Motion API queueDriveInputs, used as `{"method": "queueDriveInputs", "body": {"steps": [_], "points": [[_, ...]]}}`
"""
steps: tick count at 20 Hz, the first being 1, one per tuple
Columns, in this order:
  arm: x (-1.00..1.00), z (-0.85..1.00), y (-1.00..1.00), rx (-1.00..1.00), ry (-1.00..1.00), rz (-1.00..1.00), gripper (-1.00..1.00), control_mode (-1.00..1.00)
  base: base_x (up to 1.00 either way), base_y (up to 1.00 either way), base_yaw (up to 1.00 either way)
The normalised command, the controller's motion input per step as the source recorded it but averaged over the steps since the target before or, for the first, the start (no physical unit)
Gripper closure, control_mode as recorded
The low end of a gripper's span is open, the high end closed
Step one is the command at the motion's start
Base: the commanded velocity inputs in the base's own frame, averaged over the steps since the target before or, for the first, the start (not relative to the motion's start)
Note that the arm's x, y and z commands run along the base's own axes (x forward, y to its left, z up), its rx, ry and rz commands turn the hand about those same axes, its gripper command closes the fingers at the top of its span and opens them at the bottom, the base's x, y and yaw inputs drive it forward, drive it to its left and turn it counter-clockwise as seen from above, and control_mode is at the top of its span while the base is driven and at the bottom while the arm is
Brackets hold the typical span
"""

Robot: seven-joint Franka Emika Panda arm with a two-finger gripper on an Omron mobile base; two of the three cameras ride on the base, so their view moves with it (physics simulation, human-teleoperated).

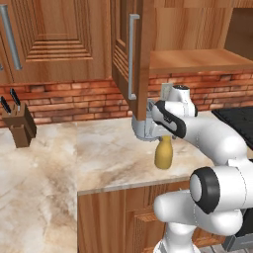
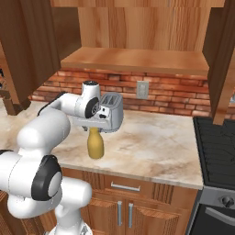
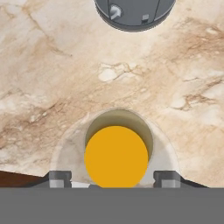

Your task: There is a tray on the dining counter. Grab the cup, mug, and pitcher and place them on the tray. The pitcher may be placed next to the tray if it cannot fit the tray.

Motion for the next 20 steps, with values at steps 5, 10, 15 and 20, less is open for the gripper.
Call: {"method": "queueDriveInputs", "body": {"steps": [5, 10, 15, 20], "points": [[0.00, 0.00, 0.00, 0.00, 0.00, 0.00, 1.00, -1.00, 0.00, 0.00, 0.00], [0.00, 0.00, 0.00, 0.00, 0.00, 0.00, 1.00, -1.00, 0.00, 0.00, 0.00], [0.00, 0.00, -0.12, 0.00, 0.00, 0.01, 1.00, -1.00, 0.00, 0.00, 0.00], [0.07, 0.31, -0.06, 0.00, -0.01, 0.00, 1.00, -1.00, 0.00, 0.00, 0.00]]}}
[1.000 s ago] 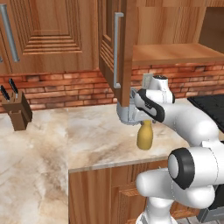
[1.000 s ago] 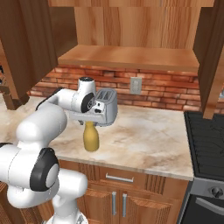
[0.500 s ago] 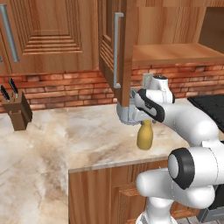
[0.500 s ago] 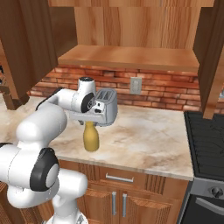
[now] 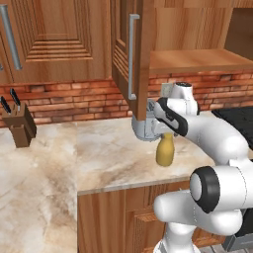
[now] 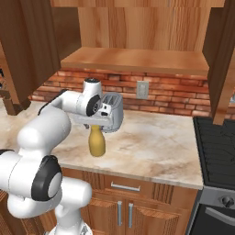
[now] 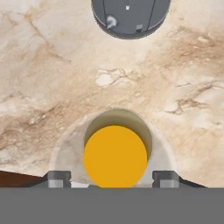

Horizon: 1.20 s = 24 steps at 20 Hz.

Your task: There is a tray on the dining counter. Grab the cup, mug, and pitcher and place them on the tray. The pitcher may be placed next to the tray if it cannot fit the tray.

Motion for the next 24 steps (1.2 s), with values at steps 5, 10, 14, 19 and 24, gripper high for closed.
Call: {"method": "queueDriveInputs", "body": {"steps": [5, 10, 14, 19, 24], "points": [[-0.06, 0.54, -0.29, 0.00, -0.02, 0.02, 1.00, -1.00, 0.00, 0.00, 0.00], [-0.36, 0.50, -0.35, 0.00, 0.00, 0.00, 1.00, -1.00, 0.00, 0.00, 0.00], [-0.60, 0.44, -0.25, -0.02, 0.00, 0.00, 1.00, -1.00, 0.00, 0.00, 0.00], [-0.68, 0.35, -0.02, -0.04, 0.00, 0.00, 1.00, -1.00, 0.00, 0.00, 0.00], [-0.51, 0.44, 0.00, -0.05, 0.00, 0.00, 1.00, -1.00, 0.00, 0.00, 0.00]]}}
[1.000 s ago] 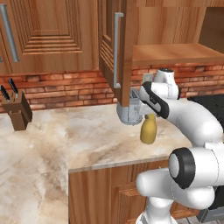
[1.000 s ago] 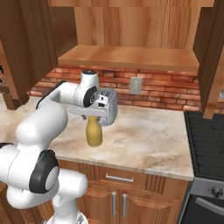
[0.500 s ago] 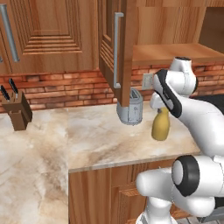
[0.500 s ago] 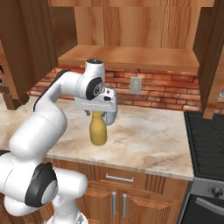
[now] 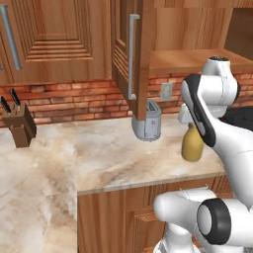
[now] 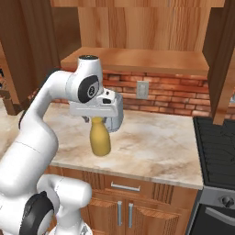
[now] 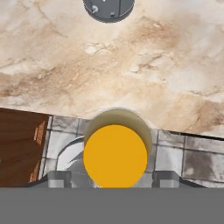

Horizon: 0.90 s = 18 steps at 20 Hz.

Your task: There is a tray on the dining counter. Grab the cup, mug, and pitcher and place them on the tray. The pitcher may be placed next to the tray if it cannot fit the tray.

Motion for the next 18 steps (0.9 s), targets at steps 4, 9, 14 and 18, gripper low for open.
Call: {"method": "queueDriveInputs", "body": {"steps": [4, 9, 14, 18], "points": [[-0.38, 0.42, 0.00, -0.03, 0.00, 0.00, 1.00, -1.00, 0.00, 0.00, 0.00], [-0.45, 0.31, 0.00, 0.00, 0.00, 0.00, 1.00, -1.00, 0.00, 0.00, 0.00], [-0.48, 0.21, 0.00, 0.00, 0.00, 0.00, 1.00, -1.00, 0.00, 0.00, 0.00], [-0.47, 0.19, 0.00, 0.00, 0.00, 0.00, 1.00, -1.00, 0.00, 0.00, 0.00]]}}
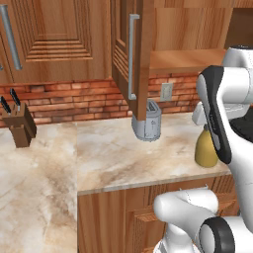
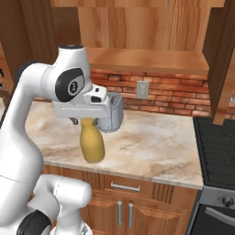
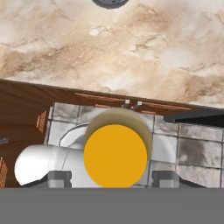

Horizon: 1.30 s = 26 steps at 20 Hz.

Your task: There is a tray on the dining counter. Grab the cup, mug, and pitcher and place them on the tray. The pitcher may be placed next to the tray if it cannot fit the tray.

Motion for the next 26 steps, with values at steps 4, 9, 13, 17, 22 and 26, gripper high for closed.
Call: {"method": "queueDriveInputs", "body": {"steps": [4, 9, 13, 17, 22, 26], "points": [[-0.40, 0.12, 0.00, 0.00, 0.00, 0.00, 1.00, -1.00, 0.00, 0.00, 0.00], [-0.20, 0.11, 0.00, 0.00, 0.00, 0.00, 1.00, -1.00, 0.00, 0.00, 0.00], [-0.20, 0.01, 0.00, 0.00, 0.00, 0.00, 1.00, -1.00, 0.00, 0.00, 0.00], [0.00, 0.00, 0.00, 0.00, 0.00, 0.00, 1.00, 1.00, -0.49, -0.01, 0.00], [0.00, 0.00, 0.00, 0.00, 0.00, 0.00, 1.00, 1.00, -0.84, -0.17, -0.07], [0.00, 0.00, 0.00, 0.00, 0.00, 0.00, 1.00, 1.00, -0.84, -0.28, -0.22]]}}
